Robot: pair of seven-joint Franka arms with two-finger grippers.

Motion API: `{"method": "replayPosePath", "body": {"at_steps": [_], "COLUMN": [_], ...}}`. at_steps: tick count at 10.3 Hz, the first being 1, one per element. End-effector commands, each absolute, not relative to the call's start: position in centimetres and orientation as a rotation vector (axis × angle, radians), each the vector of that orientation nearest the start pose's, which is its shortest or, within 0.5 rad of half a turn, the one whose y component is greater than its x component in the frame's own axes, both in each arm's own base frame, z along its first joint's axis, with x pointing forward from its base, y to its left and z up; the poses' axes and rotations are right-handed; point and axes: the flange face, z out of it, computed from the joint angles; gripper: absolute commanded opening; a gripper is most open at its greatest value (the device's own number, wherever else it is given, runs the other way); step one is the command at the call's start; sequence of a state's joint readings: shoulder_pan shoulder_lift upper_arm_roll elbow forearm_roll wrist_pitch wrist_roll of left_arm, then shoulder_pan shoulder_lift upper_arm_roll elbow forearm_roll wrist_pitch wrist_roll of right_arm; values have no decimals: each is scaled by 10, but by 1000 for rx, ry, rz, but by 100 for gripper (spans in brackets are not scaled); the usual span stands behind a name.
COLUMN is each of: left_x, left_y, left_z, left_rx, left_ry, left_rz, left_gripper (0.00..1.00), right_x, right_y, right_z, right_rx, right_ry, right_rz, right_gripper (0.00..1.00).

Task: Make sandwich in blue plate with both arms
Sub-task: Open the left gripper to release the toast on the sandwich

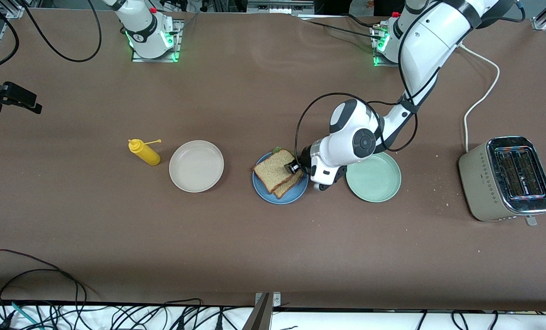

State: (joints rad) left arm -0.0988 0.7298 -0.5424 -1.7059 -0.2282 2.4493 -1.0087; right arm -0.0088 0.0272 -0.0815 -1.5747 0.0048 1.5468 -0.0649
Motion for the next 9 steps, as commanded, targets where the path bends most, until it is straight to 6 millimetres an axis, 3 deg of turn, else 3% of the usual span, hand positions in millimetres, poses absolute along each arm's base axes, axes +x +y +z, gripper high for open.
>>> {"method": "replayPosePath", "body": {"at_steps": [1, 3, 4, 7, 9], "left_x": [575, 575, 576, 585, 587], "left_y": [-371, -370, -364, -342, -306], "left_z": [230, 237, 254, 332, 386], "left_rx": [-3308, -3292, -3284, -3281, -3248], "left_ry": [-1146, -1122, -1104, -1071, -1066], "left_rz": [555, 587, 591, 540, 510], "left_gripper": [63, 64, 64, 71, 72], "right_x": [558, 558, 558, 558, 558], "right_y": [-48, -48, -48, -48, -48], "right_z": [613, 613, 613, 613, 613], "right_rx": [-3148, -3148, -3149, -3151, -3149], "right_ry": [56, 56, 56, 56, 56], "right_rz": [88, 90, 88, 88, 88], "right_gripper": [100, 100, 100, 100, 100]}}
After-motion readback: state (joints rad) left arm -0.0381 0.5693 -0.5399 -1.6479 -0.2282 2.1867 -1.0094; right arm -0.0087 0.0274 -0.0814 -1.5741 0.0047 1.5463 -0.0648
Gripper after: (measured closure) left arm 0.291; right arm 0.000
